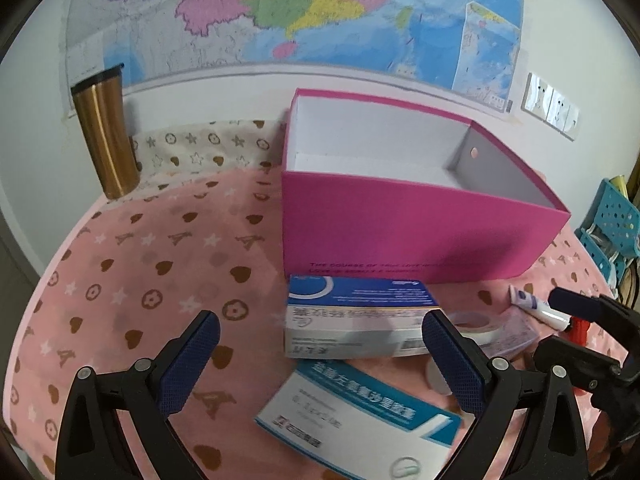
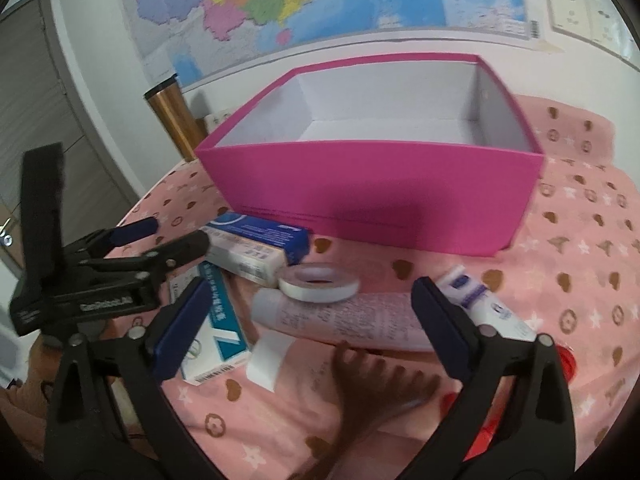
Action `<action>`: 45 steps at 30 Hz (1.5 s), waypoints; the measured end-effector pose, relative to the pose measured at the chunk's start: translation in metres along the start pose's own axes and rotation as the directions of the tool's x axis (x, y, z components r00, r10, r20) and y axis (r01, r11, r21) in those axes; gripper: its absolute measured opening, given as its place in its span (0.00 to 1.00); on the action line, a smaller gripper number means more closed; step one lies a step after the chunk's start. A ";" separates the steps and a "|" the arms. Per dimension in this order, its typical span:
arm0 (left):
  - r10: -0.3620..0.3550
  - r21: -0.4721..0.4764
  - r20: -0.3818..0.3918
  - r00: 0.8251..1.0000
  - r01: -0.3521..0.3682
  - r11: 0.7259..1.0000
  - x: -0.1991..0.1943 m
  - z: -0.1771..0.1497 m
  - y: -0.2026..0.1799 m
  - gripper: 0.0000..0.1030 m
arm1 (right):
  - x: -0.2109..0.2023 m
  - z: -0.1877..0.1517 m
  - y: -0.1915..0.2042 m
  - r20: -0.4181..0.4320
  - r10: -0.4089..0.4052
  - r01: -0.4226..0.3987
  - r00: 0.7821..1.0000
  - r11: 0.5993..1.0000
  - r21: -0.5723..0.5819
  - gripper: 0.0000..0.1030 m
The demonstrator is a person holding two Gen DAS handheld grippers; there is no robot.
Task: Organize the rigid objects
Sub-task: 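Grasp the blue-and-white medicine box with the right gripper, then lift the medicine box into the magenta box and open the right gripper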
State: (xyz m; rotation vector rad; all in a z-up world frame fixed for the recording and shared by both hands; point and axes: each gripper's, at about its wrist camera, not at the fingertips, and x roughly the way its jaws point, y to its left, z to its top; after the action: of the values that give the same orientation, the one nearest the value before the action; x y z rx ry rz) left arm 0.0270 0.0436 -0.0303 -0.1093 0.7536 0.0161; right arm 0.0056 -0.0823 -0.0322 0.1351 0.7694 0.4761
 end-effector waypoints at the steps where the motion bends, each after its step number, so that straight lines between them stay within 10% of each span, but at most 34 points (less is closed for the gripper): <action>1: 0.000 -0.001 -0.005 1.000 0.000 1.000 0.002 0.000 0.002 0.93 | 0.004 0.002 0.002 -0.010 0.011 -0.011 1.000 1.000 -0.007 0.95; 22: -0.260 -0.039 -0.143 0.955 0.257 0.966 0.035 0.006 0.021 0.63 | 0.089 0.026 0.003 -0.230 0.199 -0.185 0.953 0.979 0.084 0.52; 45: -0.272 0.023 -0.037 0.962 0.273 0.962 -0.021 0.011 0.001 0.63 | 0.035 0.035 0.017 -0.122 0.166 -0.170 0.979 0.985 -0.025 0.51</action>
State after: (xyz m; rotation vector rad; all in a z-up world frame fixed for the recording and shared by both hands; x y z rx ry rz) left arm 0.0189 0.0464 -0.0082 -0.1864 0.7672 -0.2597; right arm 0.0452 -0.0497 -0.0248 0.1402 0.8703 0.6630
